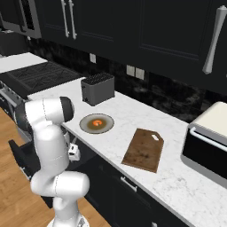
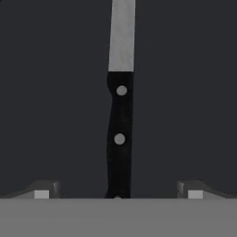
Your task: Pick up the knife from the drawer and place it on the cutting board. Then place the meat from the plate to the cutting board.
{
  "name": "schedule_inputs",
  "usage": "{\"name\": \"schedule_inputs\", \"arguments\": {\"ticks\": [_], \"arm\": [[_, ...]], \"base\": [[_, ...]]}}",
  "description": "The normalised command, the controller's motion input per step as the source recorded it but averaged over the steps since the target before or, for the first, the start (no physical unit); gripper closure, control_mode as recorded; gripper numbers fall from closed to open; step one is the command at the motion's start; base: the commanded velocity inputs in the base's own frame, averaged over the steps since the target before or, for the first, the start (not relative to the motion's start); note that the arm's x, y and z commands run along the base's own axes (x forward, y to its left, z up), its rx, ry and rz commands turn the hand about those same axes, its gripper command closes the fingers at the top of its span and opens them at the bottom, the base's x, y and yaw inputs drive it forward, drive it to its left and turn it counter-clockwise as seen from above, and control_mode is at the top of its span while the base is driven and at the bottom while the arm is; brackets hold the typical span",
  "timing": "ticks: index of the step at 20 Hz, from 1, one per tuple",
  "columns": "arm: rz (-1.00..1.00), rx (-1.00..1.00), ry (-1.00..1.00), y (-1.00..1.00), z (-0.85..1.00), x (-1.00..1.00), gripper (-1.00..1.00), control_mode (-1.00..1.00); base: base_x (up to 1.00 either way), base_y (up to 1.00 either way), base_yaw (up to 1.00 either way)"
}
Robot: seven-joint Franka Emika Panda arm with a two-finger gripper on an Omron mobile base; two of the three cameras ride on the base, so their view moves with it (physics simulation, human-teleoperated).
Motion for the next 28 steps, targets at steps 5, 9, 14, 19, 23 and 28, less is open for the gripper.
{"name": "schedule_inputs", "arguments": {"ticks": [5,9,14,19,23,28], "arm": [[0.0,-0.01,0.0,0.01,-0.22,0.0,-1.0,-1.0],[0.0,0.0,0.0,0.04,-0.19,0.0,-1.0,-1.0],[0.0,-0.01,0.0,0.1,-0.23,0.0,1.0,-1.0],[-0.01,0.0,0.0,0.04,-0.36,-0.03,1.0,-1.0],[-0.01,0.0,0.0,0.12,-0.53,-0.02,1.0,-1.0],[0.0,0.0,0.0,0.2,-0.54,-0.06,1.0,-1.0]], "base": [[0.0,0.0,0.0],[0.0,0.0,0.0],[0.0,0.0,0.0],[0.0,0.0,0.0],[0.0,0.0,0.0],[0.0,0.0,0.0]]}}
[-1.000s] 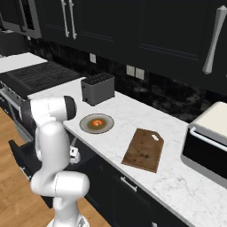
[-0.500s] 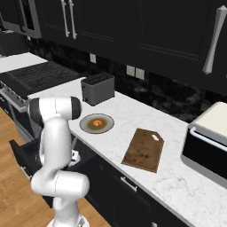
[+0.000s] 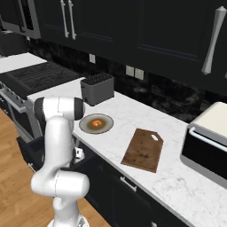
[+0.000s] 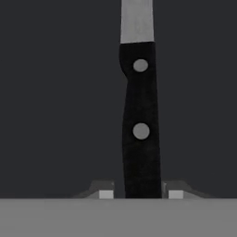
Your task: Pick up the knife from the drawer and place it on the cutting board. Then place the meat from the plate to the cutting board.
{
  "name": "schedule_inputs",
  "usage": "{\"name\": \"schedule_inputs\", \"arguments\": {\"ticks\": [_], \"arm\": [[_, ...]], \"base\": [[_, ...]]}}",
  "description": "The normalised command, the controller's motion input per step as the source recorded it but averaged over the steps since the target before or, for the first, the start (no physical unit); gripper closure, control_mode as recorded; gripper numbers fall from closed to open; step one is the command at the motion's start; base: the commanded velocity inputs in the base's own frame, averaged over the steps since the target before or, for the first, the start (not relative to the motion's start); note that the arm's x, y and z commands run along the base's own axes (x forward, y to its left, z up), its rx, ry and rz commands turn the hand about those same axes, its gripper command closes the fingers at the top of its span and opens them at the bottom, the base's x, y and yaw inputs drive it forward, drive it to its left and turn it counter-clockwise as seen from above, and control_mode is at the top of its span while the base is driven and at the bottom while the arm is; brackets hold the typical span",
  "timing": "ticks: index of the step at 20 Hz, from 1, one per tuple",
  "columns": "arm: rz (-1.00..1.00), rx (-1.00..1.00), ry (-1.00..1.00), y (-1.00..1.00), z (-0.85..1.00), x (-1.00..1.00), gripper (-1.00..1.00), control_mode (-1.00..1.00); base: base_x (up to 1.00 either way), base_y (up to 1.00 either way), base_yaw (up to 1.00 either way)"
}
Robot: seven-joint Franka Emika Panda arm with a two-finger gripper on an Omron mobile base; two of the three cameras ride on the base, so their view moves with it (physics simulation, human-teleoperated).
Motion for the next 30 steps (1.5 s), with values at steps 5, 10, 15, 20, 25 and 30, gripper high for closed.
{"name": "schedule_inputs", "arguments": {"ticks": [5,10,15,20,25,30], "arm": [[0.03,0.01,0.0,0.32,-0.34,-0.39,1.0,-1.0],[0.1,0.06,0.01,0.35,-0.01,-0.58,1.0,-1.0],[0.14,0.05,0.02,0.13,0.27,-0.17,1.0,-1.0],[0.1,0.09,0.1,0.0,0.97,0.06,1.0,-1.0],[0.12,0.07,0.1,0.0,1.0,0.15,1.0,-1.0],[0.13,0.01,0.11,0.0,1.0,0.21,1.0,-1.0]], "base": [[0.0,0.0,0.0],[0.0,0.0,0.0],[0.0,0.0,0.0],[0.0,0.0,0.0],[0.0,0.0,0.0],[0.0,0.0,0.0]]}}
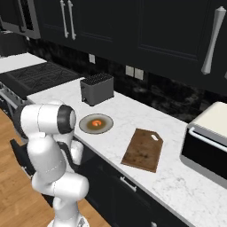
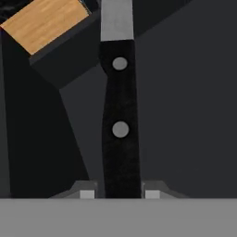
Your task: Pick up the knife from the drawer and place it on the cutting board. Then place the meat from the plate to the cutting board.
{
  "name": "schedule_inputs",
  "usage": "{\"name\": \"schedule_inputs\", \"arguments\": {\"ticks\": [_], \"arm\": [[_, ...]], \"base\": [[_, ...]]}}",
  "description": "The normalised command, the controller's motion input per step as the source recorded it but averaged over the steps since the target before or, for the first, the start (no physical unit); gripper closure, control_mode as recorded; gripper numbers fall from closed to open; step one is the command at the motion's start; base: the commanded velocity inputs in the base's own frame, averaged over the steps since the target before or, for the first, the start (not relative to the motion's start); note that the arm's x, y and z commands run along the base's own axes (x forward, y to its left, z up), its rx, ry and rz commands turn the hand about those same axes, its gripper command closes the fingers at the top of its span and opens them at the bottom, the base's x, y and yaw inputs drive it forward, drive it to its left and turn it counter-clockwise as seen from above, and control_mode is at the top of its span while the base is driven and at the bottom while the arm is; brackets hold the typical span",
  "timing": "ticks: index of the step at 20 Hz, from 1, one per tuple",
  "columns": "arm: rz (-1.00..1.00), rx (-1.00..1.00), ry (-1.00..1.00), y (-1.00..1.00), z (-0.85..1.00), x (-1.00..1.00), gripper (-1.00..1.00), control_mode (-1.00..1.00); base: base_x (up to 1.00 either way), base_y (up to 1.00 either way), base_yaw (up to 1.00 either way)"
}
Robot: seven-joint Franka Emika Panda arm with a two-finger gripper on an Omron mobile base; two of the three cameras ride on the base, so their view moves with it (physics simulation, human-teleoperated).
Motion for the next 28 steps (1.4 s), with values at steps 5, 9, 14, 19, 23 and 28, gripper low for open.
{"name": "schedule_inputs", "arguments": {"ticks": [5,9,14,19,23,28], "arm": [[0.11,0.0,0.08,0.01,1.0,0.18,1.0,-1.0],[0.04,-0.07,0.06,0.15,1.0,0.08,1.0,-1.0],[0.0,-0.02,0.06,0.01,1.0,-0.12,1.0,-1.0],[-0.02,0.0,0.14,-0.12,1.0,-0.25,1.0,-1.0],[0.0,0.06,0.27,-0.07,1.0,0.0,1.0,-1.0],[-0.02,0.06,0.25,-0.38,1.0,0.03,1.0,-1.0]], "base": [[0.0,0.0,0.0],[0.0,0.0,0.0],[0.0,0.0,0.0],[0.0,0.0,0.0],[0.0,0.0,0.0],[0.0,0.0,0.0]]}}
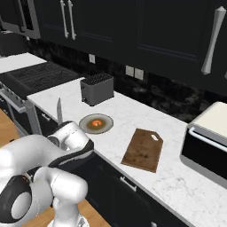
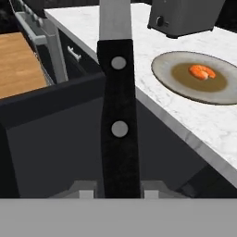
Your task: Pick up the knife from the drawer and place it on the cutting board. Then place the meat from the plate to the cutting board.
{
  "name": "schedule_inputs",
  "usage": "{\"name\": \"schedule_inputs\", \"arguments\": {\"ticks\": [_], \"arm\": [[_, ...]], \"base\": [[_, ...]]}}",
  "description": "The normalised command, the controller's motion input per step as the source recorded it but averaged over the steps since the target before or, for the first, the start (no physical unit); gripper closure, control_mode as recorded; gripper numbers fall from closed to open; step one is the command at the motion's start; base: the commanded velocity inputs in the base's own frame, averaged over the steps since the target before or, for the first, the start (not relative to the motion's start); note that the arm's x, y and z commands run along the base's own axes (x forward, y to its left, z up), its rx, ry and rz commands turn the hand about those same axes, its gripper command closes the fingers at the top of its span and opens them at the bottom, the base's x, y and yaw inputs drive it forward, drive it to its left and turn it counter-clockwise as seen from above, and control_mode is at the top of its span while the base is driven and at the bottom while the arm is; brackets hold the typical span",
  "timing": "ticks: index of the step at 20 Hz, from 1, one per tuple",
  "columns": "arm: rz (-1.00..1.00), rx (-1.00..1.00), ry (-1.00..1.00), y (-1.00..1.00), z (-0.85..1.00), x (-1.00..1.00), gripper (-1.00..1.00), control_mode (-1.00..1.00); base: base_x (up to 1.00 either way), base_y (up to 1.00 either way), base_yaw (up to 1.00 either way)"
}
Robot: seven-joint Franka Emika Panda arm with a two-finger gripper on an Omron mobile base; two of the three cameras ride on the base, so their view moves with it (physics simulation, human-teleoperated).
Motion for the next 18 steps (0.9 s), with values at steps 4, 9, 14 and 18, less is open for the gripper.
{"name": "schedule_inputs", "arguments": {"ticks": [4,9,14,18], "arm": [[-0.18,0.06,0.33,-0.4,1.0,0.22,1.0,-1.0],[-0.33,0.01,0.52,-0.56,1.0,0.33,1.0,-1.0],[-0.38,0.0,0.63,-0.72,1.0,0.21,1.0,-1.0],[-0.12,0.19,0.39,-0.96,0.74,0.43,1.0,-1.0]], "base": [[0.0,0.0,0.0],[0.0,0.0,0.0],[0.0,0.0,0.0],[0.0,0.0,0.0]]}}
